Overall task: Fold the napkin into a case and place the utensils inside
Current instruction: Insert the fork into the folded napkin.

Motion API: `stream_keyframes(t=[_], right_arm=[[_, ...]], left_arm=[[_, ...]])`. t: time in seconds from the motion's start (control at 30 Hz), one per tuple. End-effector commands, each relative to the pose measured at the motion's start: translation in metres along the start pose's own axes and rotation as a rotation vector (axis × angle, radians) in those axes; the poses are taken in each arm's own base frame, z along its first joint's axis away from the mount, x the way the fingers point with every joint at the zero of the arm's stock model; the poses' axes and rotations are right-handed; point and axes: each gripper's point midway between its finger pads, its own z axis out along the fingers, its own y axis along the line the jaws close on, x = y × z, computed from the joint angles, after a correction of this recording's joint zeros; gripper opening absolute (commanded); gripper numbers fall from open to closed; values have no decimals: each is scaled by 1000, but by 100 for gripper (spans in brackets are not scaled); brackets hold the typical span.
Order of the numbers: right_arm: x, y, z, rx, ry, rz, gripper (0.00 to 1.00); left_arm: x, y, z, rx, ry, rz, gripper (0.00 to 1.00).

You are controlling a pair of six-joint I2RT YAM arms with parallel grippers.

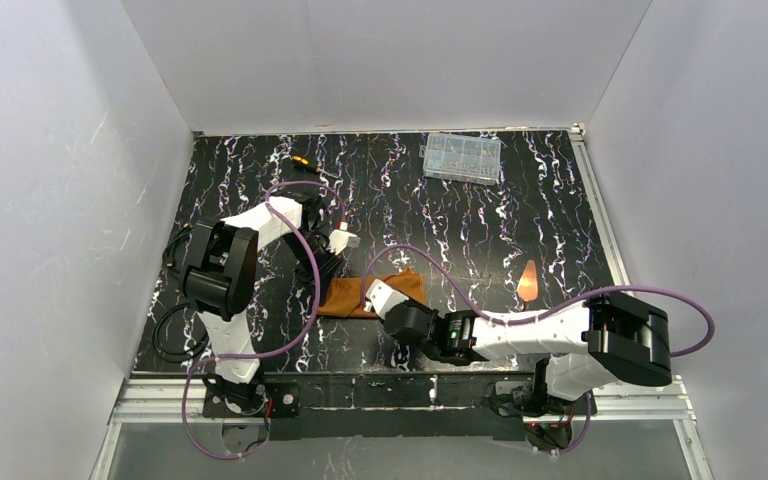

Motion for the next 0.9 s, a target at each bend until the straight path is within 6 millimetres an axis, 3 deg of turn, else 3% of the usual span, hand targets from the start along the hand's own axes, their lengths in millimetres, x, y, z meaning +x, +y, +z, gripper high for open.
stream_keyframes(t=[0.0, 0.2, 0.47, 0.87], right_arm=[[-24, -15, 8, 22, -55, -32, 31], [-28, -24, 17, -19, -66, -35, 31], [-31, -16, 28, -83, -66, -86, 33], [-37, -36, 38, -39, -67, -59, 33]], left_arm=[[-1, -9, -3, 53, -5, 7, 11], [-1, -11, -3, 64, 0, 15, 11], [-1, -12, -3, 71, 0, 21, 11], [1, -15, -2, 90, 3, 22, 12]])
